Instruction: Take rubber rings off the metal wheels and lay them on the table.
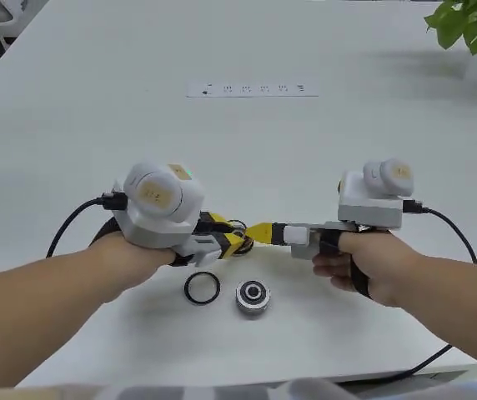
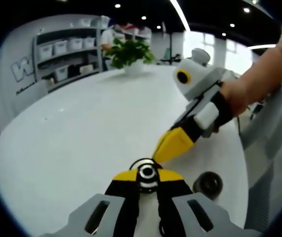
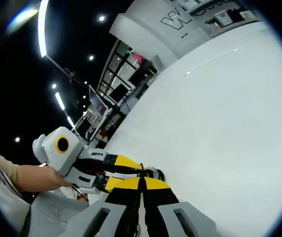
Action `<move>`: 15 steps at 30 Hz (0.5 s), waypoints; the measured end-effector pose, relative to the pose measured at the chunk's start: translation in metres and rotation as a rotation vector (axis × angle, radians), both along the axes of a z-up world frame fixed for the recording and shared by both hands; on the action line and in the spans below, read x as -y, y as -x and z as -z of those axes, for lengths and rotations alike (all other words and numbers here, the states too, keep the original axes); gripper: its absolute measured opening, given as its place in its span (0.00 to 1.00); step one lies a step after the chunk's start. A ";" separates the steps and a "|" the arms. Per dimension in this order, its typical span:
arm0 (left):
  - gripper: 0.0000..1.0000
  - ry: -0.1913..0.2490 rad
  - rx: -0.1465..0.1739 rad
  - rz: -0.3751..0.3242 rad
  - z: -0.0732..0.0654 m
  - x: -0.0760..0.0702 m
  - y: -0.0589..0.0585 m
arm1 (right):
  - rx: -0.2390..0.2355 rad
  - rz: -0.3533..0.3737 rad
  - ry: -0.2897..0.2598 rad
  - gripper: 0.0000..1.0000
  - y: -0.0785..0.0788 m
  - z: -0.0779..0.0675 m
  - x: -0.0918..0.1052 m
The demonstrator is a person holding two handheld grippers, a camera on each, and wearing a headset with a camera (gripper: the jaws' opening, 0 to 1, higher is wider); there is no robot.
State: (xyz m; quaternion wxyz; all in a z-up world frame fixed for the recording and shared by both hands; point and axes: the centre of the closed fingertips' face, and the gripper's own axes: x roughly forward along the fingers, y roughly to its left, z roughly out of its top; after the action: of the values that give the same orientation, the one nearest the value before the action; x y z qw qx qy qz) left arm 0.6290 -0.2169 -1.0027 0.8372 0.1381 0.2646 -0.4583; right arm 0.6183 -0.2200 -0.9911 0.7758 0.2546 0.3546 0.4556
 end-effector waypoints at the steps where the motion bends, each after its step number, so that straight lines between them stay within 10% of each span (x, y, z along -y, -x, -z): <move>1: 0.12 0.001 -0.001 0.000 0.000 0.000 0.000 | 0.002 -0.001 0.003 0.00 0.000 0.000 0.000; 15: 0.14 -0.005 -0.006 0.029 -0.002 0.001 0.004 | 0.012 -0.004 0.011 0.00 0.001 -0.002 0.000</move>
State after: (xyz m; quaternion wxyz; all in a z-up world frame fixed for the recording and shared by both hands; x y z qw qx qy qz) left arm 0.6252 -0.2179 -1.0007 0.8294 0.1426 0.2661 -0.4700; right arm 0.6171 -0.2196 -0.9893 0.7784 0.2471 0.3530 0.4565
